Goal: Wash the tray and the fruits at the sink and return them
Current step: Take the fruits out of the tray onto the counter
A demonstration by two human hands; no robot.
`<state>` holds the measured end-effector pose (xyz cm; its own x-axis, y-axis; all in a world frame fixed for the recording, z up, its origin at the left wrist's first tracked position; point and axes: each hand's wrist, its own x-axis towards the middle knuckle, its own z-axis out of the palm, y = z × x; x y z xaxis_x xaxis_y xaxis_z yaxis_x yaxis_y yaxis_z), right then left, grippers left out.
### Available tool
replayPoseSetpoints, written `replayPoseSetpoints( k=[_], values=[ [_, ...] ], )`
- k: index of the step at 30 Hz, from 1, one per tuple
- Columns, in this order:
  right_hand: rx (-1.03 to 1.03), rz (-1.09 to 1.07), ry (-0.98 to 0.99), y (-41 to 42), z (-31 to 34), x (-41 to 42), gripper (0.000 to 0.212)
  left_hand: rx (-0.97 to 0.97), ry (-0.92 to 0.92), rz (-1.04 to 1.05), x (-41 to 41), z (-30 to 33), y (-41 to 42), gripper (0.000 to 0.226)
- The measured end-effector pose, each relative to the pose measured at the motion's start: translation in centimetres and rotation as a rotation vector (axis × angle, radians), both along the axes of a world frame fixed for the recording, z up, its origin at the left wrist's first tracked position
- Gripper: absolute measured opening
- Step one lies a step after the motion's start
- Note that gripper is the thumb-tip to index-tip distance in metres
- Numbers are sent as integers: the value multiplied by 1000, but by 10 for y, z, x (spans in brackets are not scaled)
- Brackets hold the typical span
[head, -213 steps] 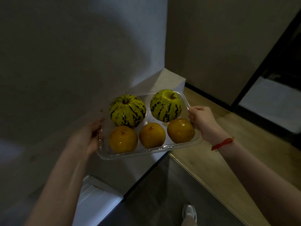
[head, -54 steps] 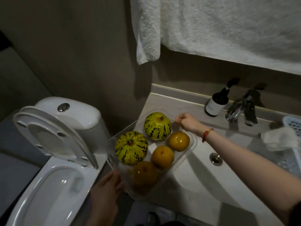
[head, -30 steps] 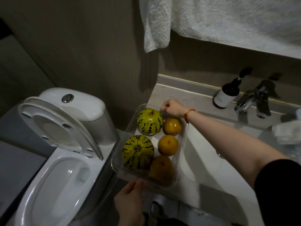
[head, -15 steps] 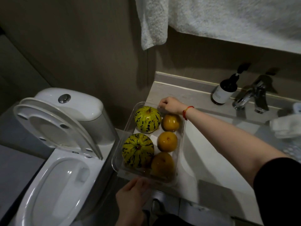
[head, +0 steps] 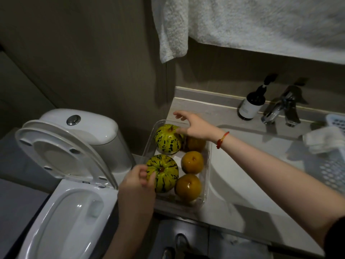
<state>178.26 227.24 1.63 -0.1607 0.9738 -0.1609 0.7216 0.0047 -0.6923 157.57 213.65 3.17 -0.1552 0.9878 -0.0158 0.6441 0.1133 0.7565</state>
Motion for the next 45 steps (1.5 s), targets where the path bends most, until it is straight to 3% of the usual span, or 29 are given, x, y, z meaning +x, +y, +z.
replayPoseSetpoints(
  k=[3,7,12,15,21,24,29,37,45],
  values=[
    [-86,61,-95,1,-3,-10,83,81,44,-171,13,4,40,37],
    [-169,79,-225,5,-14,-13,104,-165,237,-464,37,-1,111,78],
    [-87,100,-362,6,-34,-12,102,-338,479,-583,59,-23,150,105],
    [-37,117,-391,6,-47,-12,105,-329,566,-585,63,-35,156,115],
    [105,93,-344,4,-46,-4,104,-159,550,-585,55,-32,159,110],
    [163,34,-222,5,-30,8,101,-37,491,-607,59,-14,169,98],
    [250,-125,-98,25,-1,58,101,114,485,-711,108,21,214,97],
    [152,-352,-334,55,-46,133,104,-48,331,-788,208,-24,254,107],
    [183,-426,-330,69,-76,157,105,-137,210,-758,238,-52,270,103]
  ],
)
